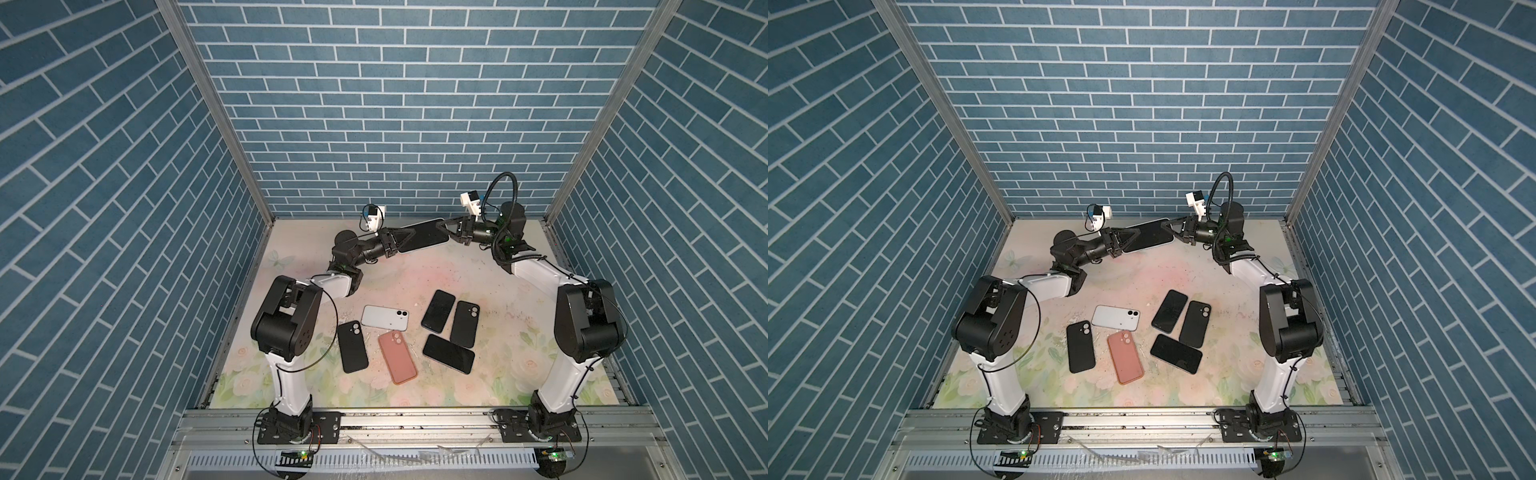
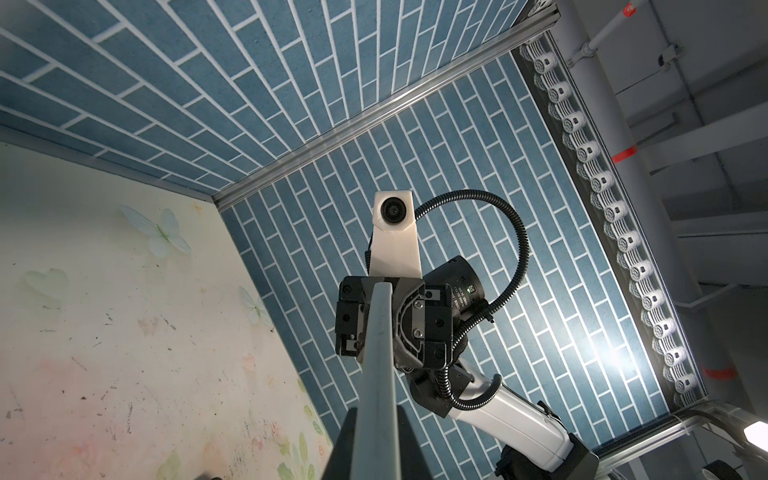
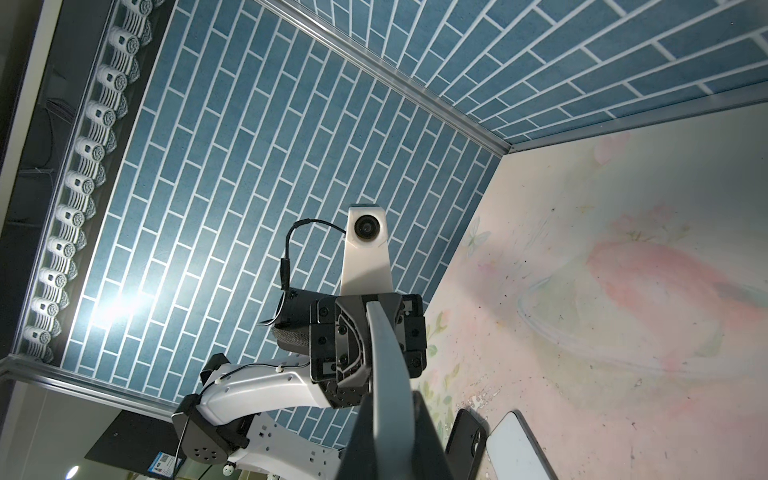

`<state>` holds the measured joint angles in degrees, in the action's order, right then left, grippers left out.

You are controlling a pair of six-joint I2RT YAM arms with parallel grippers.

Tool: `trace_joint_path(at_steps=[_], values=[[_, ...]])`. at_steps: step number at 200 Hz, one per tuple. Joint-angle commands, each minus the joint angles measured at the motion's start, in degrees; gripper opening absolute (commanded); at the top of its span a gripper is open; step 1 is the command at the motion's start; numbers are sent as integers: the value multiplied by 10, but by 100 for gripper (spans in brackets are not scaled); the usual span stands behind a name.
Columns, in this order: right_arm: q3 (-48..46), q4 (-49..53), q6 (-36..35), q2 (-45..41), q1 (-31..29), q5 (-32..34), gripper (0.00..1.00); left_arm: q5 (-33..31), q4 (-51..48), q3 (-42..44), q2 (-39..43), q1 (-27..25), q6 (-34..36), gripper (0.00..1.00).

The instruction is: Put the phone into the phone case

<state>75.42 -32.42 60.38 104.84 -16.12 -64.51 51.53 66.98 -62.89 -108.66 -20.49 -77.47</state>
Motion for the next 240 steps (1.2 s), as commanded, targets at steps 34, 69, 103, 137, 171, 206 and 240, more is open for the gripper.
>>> trace_joint_path(at_steps=[34, 69, 103, 137, 171, 206, 240], values=[[20, 107, -114, -23, 1, 68, 36, -28, 21, 23, 17, -4, 33, 14], [12, 259, -236, -77, 3, 205, 40, -102, -84, 69, 72, -1, 111, 11], [-11, 338, -296, -118, 4, 295, 40, -199, -229, 116, 135, 20, 195, 7], [-36, 351, -301, -122, 4, 275, 40, -234, -303, 136, 153, 55, 216, 1], [-55, 355, -298, -109, 2, 263, 39, -268, -367, 157, 167, 77, 242, 0], [-61, 357, -294, -95, -1, 250, 39, -289, -397, 187, 170, 100, 269, 0], [-55, 361, -298, -89, -1, 243, 39, -276, -380, 207, 147, 114, 254, 3]])
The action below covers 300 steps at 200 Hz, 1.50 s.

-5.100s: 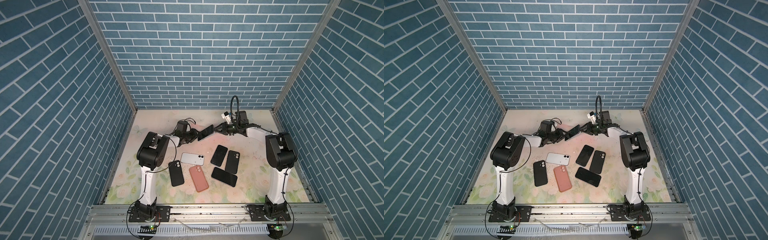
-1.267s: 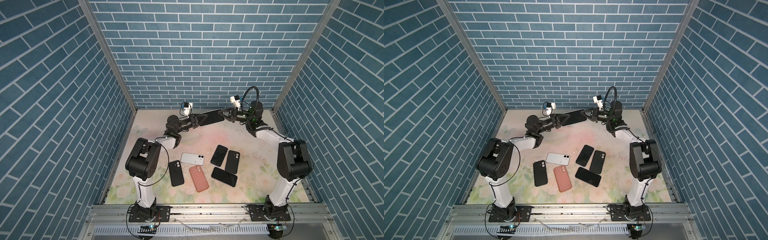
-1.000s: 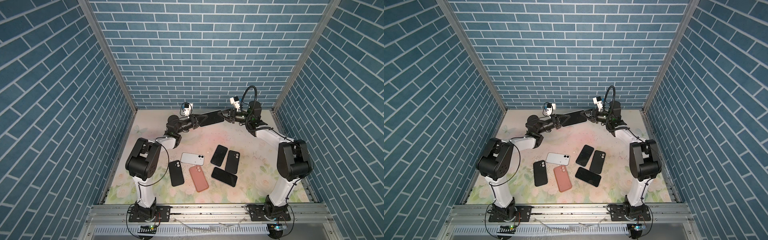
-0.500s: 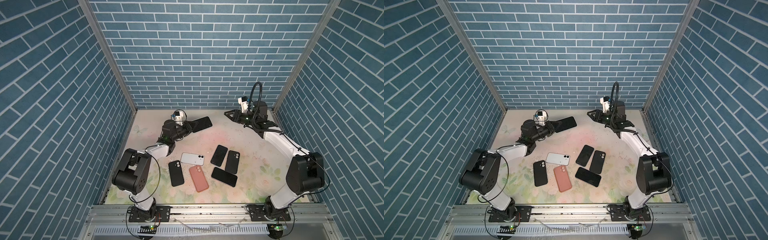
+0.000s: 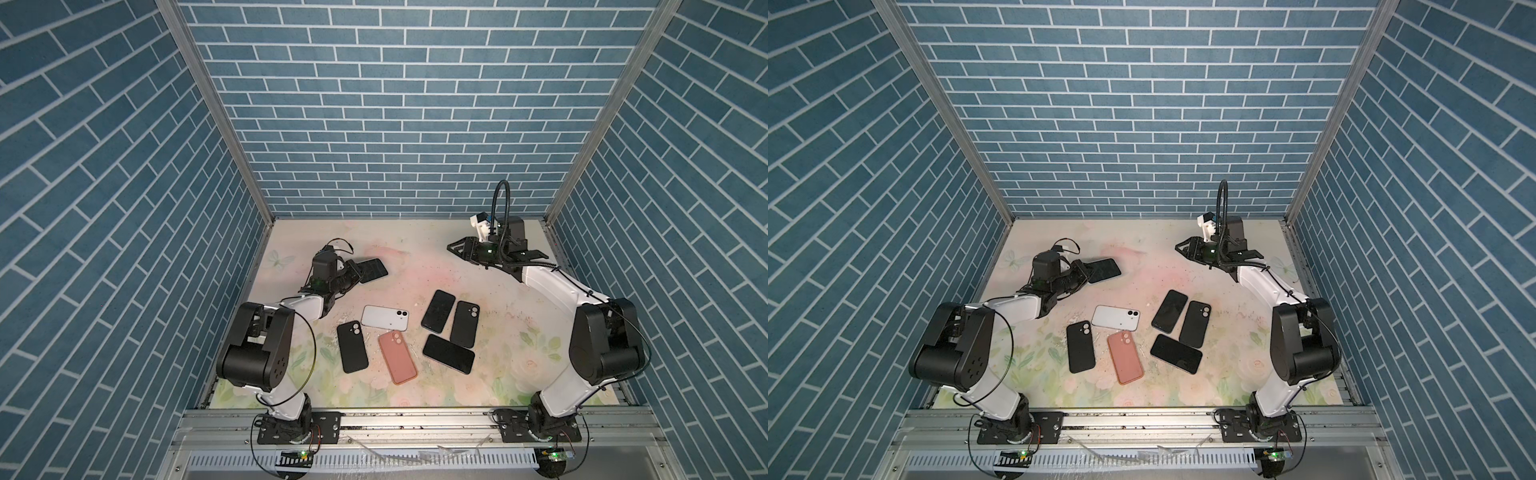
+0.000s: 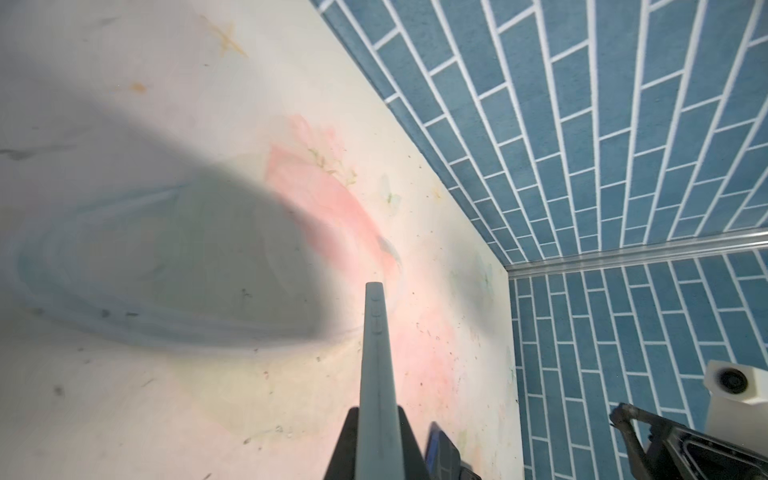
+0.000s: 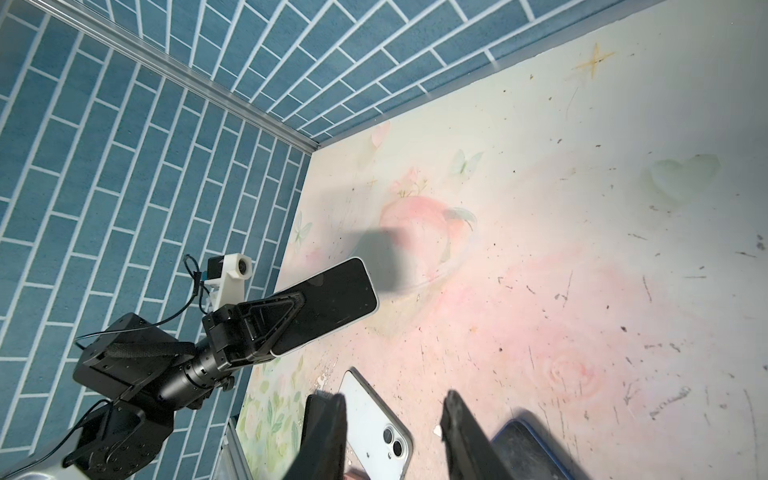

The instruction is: Put the phone into the phone case

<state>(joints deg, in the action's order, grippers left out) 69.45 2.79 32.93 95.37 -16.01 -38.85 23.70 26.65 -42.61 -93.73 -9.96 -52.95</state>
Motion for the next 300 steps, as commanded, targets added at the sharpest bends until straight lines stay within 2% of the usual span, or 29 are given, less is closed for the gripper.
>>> trace_joint_path(at_steps=[1, 43, 115, 153, 204, 230, 261, 287, 300], values=[[5, 9, -24, 5, -2, -14, 39, 2, 23, 4, -3, 9, 9, 3], [14, 18, -29, 7, -2, -15, 39, 2, 30, 15, -25, 13, 13, 8], [21, 27, -33, 8, -2, -13, 39, -29, 30, 46, -36, 29, 39, 30], [18, 28, -34, 4, -2, -13, 39, -45, 34, 69, -46, 39, 45, 36], [18, 61, -57, -6, -6, 0, 40, -79, 4, 86, -13, 41, 63, 60], [39, 149, -127, -17, -37, 61, 41, -122, -69, 84, 45, 41, 86, 76], [65, 256, -244, -23, -121, 183, 44, -184, -295, 12, 124, 38, 142, 91], [57, 272, -319, -25, -182, 240, 47, -191, -411, -15, 188, 38, 175, 97], [55, 268, -351, -22, -210, 252, 54, -197, -446, -13, 229, 38, 182, 100]])
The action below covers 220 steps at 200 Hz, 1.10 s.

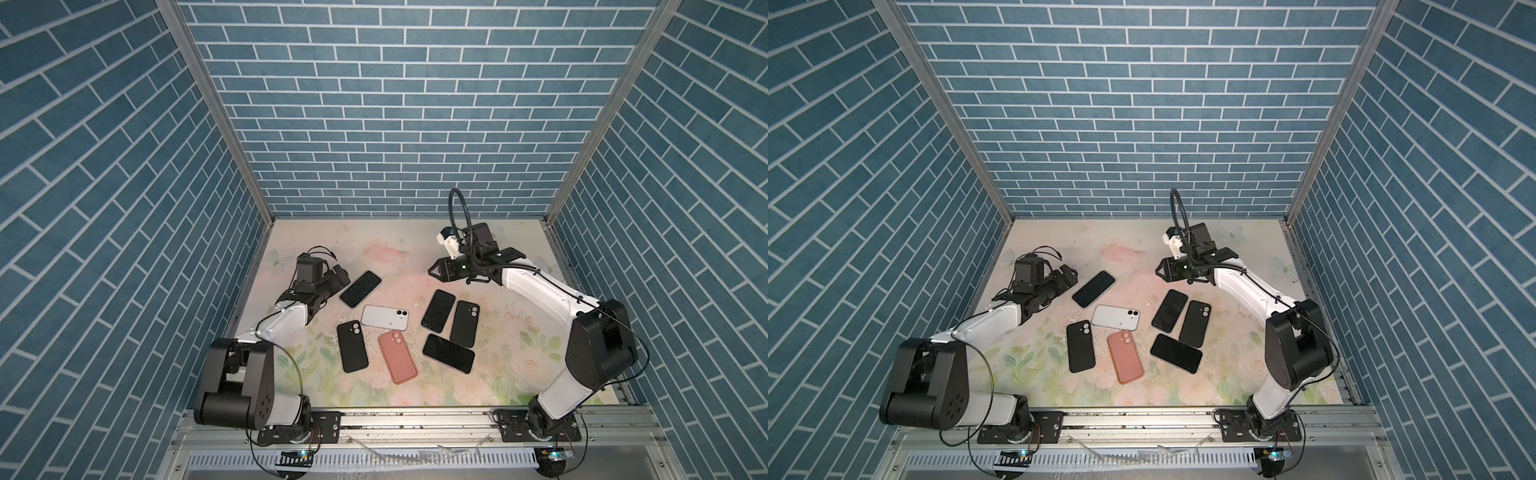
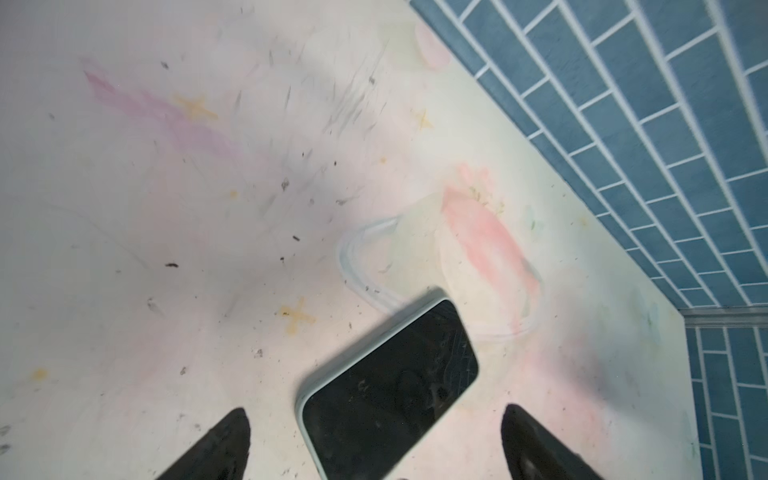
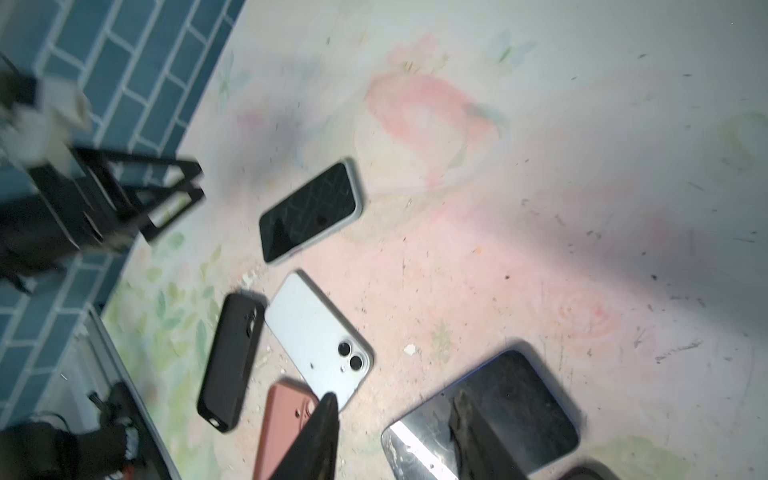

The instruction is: Put the phone into the phone case

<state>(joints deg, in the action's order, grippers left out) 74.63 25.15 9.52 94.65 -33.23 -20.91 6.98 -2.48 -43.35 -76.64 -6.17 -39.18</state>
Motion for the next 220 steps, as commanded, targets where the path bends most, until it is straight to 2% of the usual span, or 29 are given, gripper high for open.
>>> trace_joint_path(at_steps=[1, 17, 33, 62, 100, 102, 107, 111, 142, 194, 220], values=[[4, 45, -119, -14, -40, 74, 55, -30, -157, -5, 61, 0, 45, 100], [19, 53, -159, 3, -71, 80, 66, -46, -196, -2, 111, 1, 54, 100], [71, 102, -209, 43, -95, 73, 76, -54, -232, -3, 154, 3, 65, 99], [181, 199, -271, 143, -138, 97, 78, -61, -284, 5, 214, 6, 63, 100], [241, 222, -317, 229, -187, 123, 80, -63, -285, 67, 297, 6, 18, 99], [244, 222, -317, 234, -188, 123, 82, -63, -282, 71, 302, 7, 18, 100], [251, 220, -318, 243, -192, 125, 97, -67, -278, 80, 314, 6, 17, 100], [257, 219, -318, 250, -194, 127, 99, -73, -276, 86, 322, 6, 17, 100], [302, 219, -320, 302, -208, 125, 99, -122, -289, 97, 352, 7, 30, 100], [369, 237, -323, 374, -220, 133, 99, -113, -271, 104, 345, 7, 25, 100], [391, 248, -329, 400, -224, 138, 95, -114, -259, 113, 347, 7, 17, 100]])
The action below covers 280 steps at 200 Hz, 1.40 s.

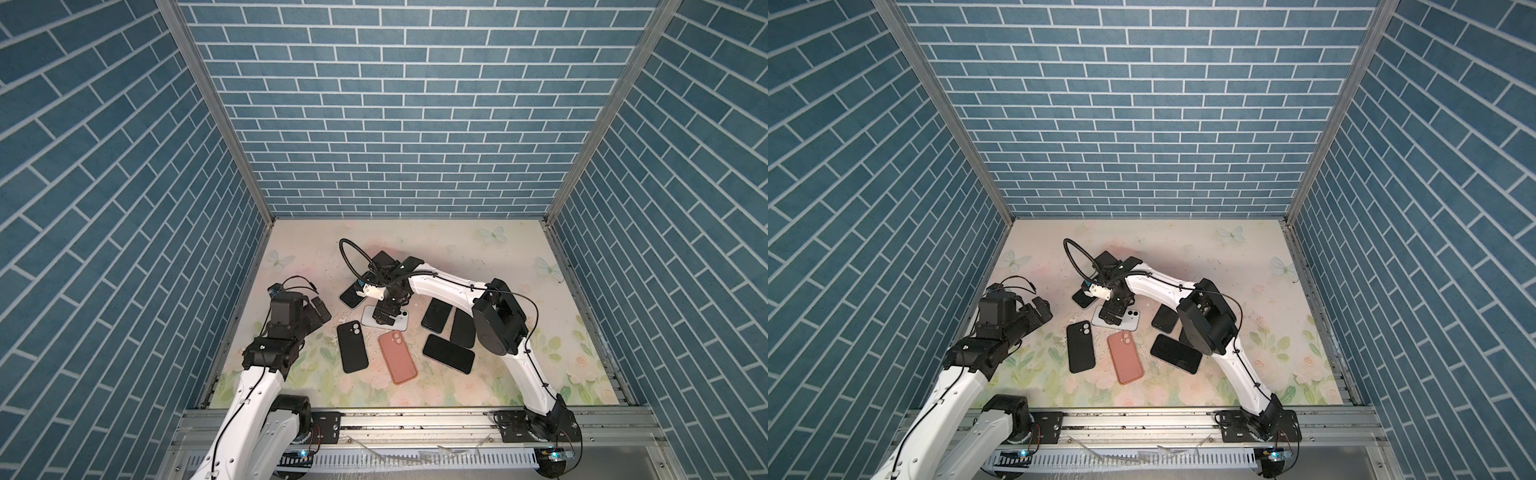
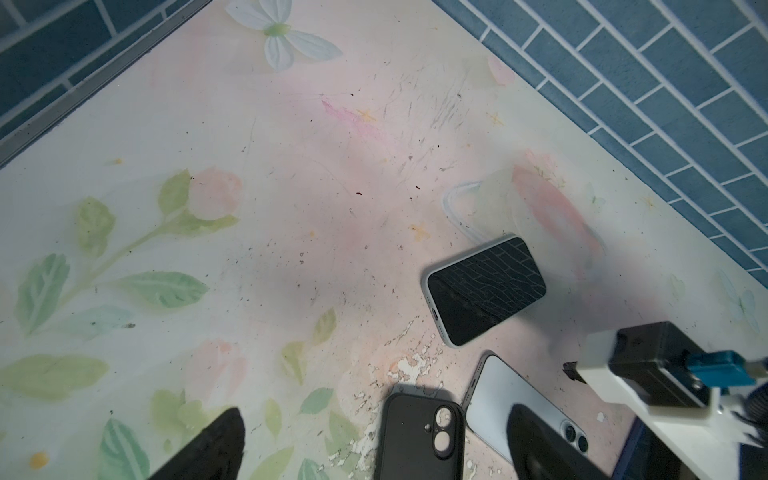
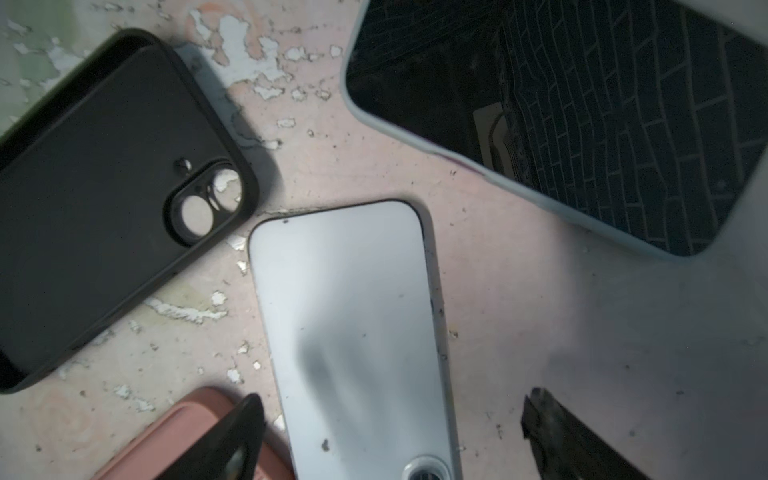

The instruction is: Put the phone into the phone case

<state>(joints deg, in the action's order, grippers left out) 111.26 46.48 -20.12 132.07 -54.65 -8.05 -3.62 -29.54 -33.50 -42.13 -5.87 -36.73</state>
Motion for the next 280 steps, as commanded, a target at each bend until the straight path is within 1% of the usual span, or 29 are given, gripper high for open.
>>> trace_joint_path(at_steps=[1, 15, 45, 63, 85, 98, 131, 152, 177, 199, 221, 246, 280], values=[[26, 36, -34, 27, -10, 9, 95, -8, 11, 14, 2, 4, -8, 100], [40, 45, -33, 40, -12, 10, 93, -13, 7, 12, 0, 4, -11, 100], [59, 58, -33, 60, -19, 10, 92, -22, 4, 7, -6, 3, -8, 99], [68, 65, -34, 72, -23, 8, 88, -25, 4, 10, -2, 2, -11, 100], [76, 72, -33, 85, -23, 6, 81, -22, 5, 12, -2, 3, -17, 99], [78, 73, -32, 89, -24, 5, 74, -22, 8, 11, -3, 3, -19, 100], [80, 77, -29, 101, -23, 0, 64, -20, 12, 8, -5, 2, -19, 100], [81, 77, -24, 101, -18, -5, 55, -19, 10, 3, -8, 1, -17, 100], [76, 69, -20, 91, -12, -9, 47, -19, 12, 3, -6, 0, -14, 100], [59, 44, -10, 65, -3, -10, 43, -5, 17, -1, -9, 0, 2, 99], [42, 15, 6, 38, 12, -27, 42, 24, 38, -9, -19, -5, 30, 100], [24, -14, 25, 11, 34, -66, 42, 63, 65, -13, -25, -8, 42, 100], [17, -25, 54, -4, 69, -123, 42, 106, 88, -13, -30, -12, 52, 100]])
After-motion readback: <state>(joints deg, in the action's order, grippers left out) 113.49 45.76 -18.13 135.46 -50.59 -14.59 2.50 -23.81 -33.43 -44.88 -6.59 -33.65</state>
